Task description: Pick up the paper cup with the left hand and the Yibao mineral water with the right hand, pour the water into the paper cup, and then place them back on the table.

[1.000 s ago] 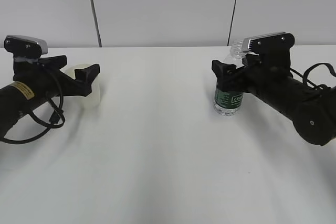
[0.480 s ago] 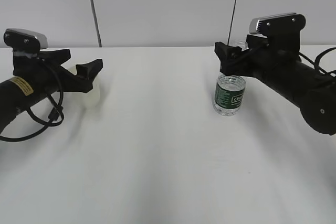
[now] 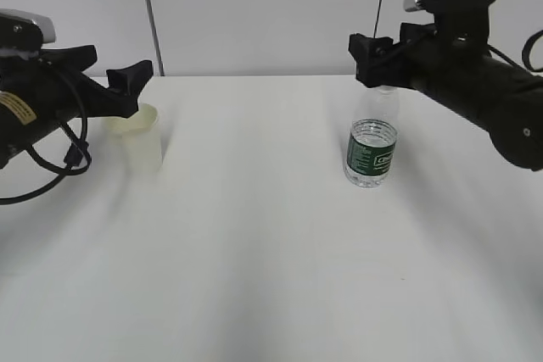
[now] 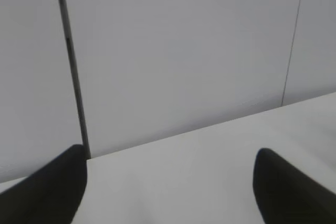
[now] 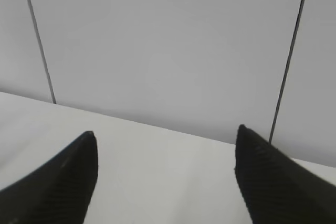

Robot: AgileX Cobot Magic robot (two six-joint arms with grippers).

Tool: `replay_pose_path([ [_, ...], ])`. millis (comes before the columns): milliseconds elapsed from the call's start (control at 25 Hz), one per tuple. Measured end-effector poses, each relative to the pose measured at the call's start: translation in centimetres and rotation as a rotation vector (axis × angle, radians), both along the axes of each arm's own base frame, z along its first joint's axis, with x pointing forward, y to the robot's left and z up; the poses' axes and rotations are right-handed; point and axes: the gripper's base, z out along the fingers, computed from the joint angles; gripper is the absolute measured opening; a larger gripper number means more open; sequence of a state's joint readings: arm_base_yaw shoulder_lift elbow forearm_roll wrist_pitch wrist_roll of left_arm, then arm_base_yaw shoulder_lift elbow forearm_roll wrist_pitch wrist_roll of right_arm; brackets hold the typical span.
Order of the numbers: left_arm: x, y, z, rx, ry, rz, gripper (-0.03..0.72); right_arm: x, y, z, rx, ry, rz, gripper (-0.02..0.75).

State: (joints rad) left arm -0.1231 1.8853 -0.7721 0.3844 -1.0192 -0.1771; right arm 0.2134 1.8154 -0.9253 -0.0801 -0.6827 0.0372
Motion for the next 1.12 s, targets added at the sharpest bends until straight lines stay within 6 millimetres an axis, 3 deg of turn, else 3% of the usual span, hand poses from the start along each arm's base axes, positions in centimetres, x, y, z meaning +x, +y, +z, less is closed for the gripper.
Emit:
replay_pose_path([
  [320, 2.3, 0.6, 2.3, 0.073, 0.103, 0.099, 0.564, 2.2, 0.3, 2.2, -0.039, 0.11, -0.017, 0.595],
  [400, 3.1, 0.8, 3.3, 0.095, 0.131, 0.128, 0.559, 2.6, 0.3, 2.7, -0.044, 0.126, -0.02, 0.594],
  [440, 3.5, 1.0, 3.9, 0.095, 0.142, 0.148, 0.559, 3.2, 0.5, 4.1, -0.034, 0.081, -0.02, 0.594],
  [520, 4.2, 1.2, 5.1, 0.09, 0.159, 0.183, 0.557, 3.3, 0.4, 4.0, -0.051, 0.142, -0.025, 0.594],
  [560, 4.5, 1.3, 5.8, 0.085, 0.169, 0.202, 0.554, 3.9, 0.5, 5.3, -0.057, 0.155, -0.031, 0.593],
  [600, 4.8, 1.4, 6.3, 0.079, 0.185, 0.22, 0.552, 3.9, 0.5, 5.3, -0.057, 0.155, -0.031, 0.593],
  [640, 5.0, 1.5, 7.0, 0.076, 0.2, 0.237, 0.551, 4.6, 0.6, 7.1, -0.066, 0.171, -0.037, 0.593],
  [680, 5.2, 1.6, 7.4, 0.074, 0.222, 0.253, 0.55, 4.6, 0.6, 7.1, -0.066, 0.171, -0.037, 0.593],
  [800, 5.8, 1.9, 8.7, 0.067, 0.28, 0.291, 0.549, 5.5, 0.6, 11.0, -0.091, 0.209, -0.053, 0.593],
  [1120, 6.8, 2.3, 11.9, 0.062, 0.461, 0.362, 0.532, 5.3, -0.5, 14.1, -0.127, 0.36, -0.098, 0.592],
])
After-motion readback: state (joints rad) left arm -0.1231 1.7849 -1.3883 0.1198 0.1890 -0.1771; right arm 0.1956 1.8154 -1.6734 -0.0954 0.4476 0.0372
